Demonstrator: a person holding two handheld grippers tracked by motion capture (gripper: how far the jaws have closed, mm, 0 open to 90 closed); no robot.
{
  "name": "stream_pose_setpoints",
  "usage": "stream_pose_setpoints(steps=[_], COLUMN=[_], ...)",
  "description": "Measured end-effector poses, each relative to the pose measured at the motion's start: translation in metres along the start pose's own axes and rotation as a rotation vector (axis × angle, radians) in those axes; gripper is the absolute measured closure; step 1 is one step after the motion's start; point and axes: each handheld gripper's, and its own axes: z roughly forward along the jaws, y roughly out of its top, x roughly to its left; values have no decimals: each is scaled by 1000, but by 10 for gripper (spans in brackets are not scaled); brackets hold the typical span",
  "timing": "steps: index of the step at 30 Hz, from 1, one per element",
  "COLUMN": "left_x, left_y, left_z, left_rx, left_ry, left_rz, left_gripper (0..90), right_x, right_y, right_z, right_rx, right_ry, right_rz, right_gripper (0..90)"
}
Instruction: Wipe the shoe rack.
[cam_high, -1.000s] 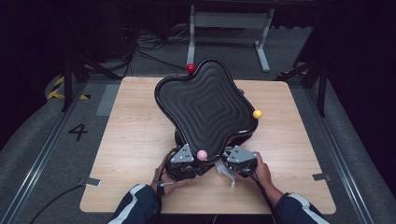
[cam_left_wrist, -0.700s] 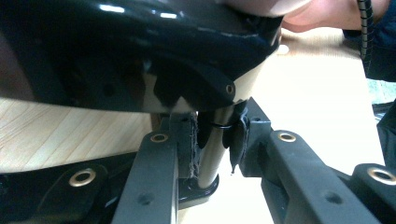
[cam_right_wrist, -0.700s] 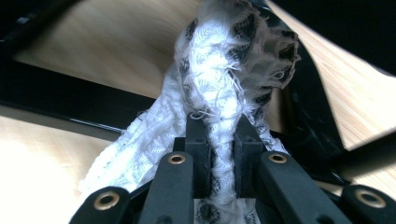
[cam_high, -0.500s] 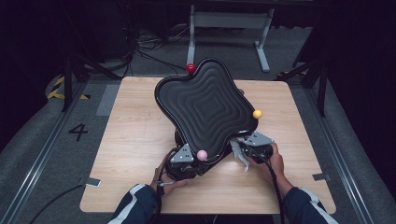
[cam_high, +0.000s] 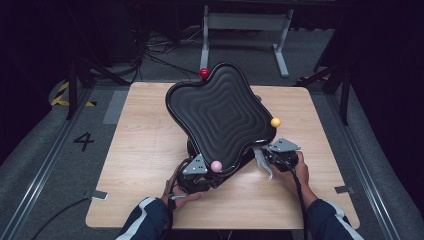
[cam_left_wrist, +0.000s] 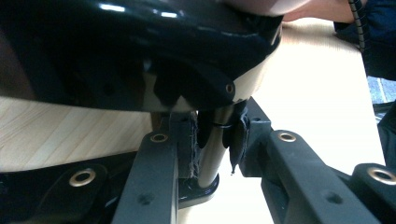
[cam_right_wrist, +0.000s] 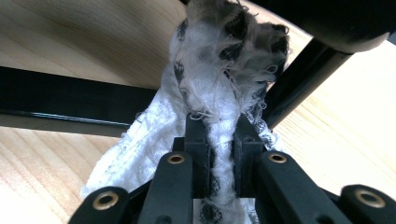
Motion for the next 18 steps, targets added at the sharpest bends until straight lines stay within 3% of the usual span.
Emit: stream_pose_setpoints(steps=[11, 14, 18], left_x=[0, 0, 0], left_y=[0, 0, 1], left_z=[0, 0, 0], left_rx=[2, 3, 8], left_ry=[4, 0, 1], left_rz=[9, 15, 18], left_gripper=[732, 733, 734], right_x=[5, 16, 41], right_y=[2, 8, 18], right_z=[0, -1, -1], right_rx=[-8, -22, -43], right_ry=[20, 46, 92], right_rz=[3, -14, -87], right_gripper=[801, 801, 802])
